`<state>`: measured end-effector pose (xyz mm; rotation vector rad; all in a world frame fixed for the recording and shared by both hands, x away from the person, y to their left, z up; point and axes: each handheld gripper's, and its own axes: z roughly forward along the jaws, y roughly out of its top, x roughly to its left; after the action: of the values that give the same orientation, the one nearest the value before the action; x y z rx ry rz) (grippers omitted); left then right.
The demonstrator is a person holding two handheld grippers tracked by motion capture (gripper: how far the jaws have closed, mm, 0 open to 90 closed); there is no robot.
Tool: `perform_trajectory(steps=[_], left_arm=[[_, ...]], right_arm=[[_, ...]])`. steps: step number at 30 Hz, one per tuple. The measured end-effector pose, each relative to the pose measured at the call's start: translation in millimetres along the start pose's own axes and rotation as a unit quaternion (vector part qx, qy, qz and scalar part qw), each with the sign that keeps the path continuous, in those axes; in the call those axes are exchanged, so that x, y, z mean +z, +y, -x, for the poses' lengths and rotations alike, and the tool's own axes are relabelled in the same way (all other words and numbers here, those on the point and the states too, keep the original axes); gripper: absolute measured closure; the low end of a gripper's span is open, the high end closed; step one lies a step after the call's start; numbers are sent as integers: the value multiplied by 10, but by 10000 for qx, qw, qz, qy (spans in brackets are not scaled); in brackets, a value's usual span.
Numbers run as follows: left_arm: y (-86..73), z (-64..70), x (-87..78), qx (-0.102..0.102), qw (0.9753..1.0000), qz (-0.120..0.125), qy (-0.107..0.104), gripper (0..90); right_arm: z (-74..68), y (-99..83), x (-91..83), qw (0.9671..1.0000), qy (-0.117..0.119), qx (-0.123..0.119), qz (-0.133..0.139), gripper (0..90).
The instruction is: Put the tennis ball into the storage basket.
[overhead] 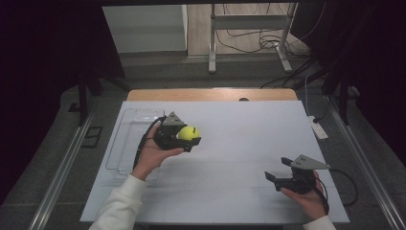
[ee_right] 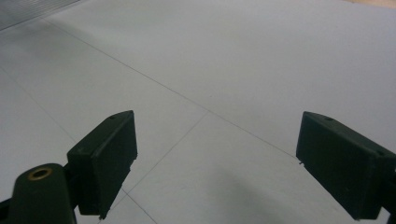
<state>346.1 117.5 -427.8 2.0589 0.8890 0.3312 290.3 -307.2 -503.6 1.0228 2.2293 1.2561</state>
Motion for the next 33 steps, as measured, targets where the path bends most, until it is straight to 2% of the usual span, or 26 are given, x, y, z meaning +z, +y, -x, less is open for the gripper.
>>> perform_trajectory(steps=[13, 33], left_arm=[[24, -23, -104, 36, 9998, 146, 89, 265], [51, -127, -405, -85, 9973, 652, 316, 264]], right_arm=[[2, 0, 1, 10000, -12, -8, 4, 129], [0, 0, 5, 10000, -21, -11, 1, 130]])
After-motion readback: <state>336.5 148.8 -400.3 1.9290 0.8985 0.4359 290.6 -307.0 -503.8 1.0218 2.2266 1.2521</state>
